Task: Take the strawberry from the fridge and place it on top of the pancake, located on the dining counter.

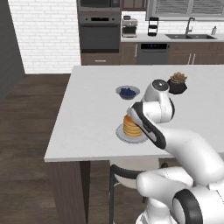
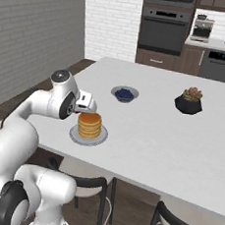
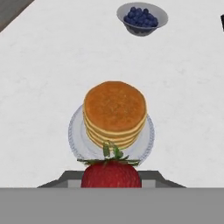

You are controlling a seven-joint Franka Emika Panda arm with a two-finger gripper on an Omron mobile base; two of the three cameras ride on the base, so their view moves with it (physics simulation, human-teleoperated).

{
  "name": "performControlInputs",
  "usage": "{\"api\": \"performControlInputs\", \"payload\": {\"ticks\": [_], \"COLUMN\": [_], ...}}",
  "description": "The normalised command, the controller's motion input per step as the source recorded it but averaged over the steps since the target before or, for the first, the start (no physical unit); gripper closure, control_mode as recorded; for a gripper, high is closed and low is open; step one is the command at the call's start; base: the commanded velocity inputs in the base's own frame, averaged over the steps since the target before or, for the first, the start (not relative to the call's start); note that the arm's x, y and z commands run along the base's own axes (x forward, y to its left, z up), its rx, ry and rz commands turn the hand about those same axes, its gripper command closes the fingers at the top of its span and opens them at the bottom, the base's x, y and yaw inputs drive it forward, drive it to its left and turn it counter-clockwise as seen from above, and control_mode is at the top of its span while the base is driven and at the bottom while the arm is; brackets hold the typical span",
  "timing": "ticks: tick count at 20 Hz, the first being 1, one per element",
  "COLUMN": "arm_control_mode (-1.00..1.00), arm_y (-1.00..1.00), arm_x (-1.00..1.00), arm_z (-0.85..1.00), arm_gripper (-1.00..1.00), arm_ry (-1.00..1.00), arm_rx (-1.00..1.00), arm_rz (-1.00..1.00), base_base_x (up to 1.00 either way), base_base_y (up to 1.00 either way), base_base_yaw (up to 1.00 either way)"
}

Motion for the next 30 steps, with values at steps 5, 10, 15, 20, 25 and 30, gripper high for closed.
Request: {"api": "performControlInputs", "payload": {"ticks": [5,10,15,20,25,30], "arm_control_mode": [-1.00,-1.00,-1.00,-1.00,-1.00,-1.00], "arm_y": [0.00,0.00,0.00,0.00,0.00,0.00], "arm_x": [0.45,0.30,0.19,0.05,0.17,0.12], "arm_z": [-0.18,-0.15,-0.21,-0.20,-0.24,-0.24], "arm_gripper": [1.00,1.00,1.00,1.00,1.00,1.00], "arm_ry": [0.00,0.00,0.00,0.01,0.00,0.00], "arm_rx": [0.00,0.00,0.00,0.00,0.00,0.00], "arm_rz": [0.00,0.00,0.00,0.00,0.00,0.00], "base_base_x": [0.00,0.00,0.00,0.00,0.00,0.00], "base_base_y": [0.00,0.00,0.00,0.00,0.00,0.00], "base_base_yaw": [0.00,0.00,0.00,0.00,0.00,0.00]}}
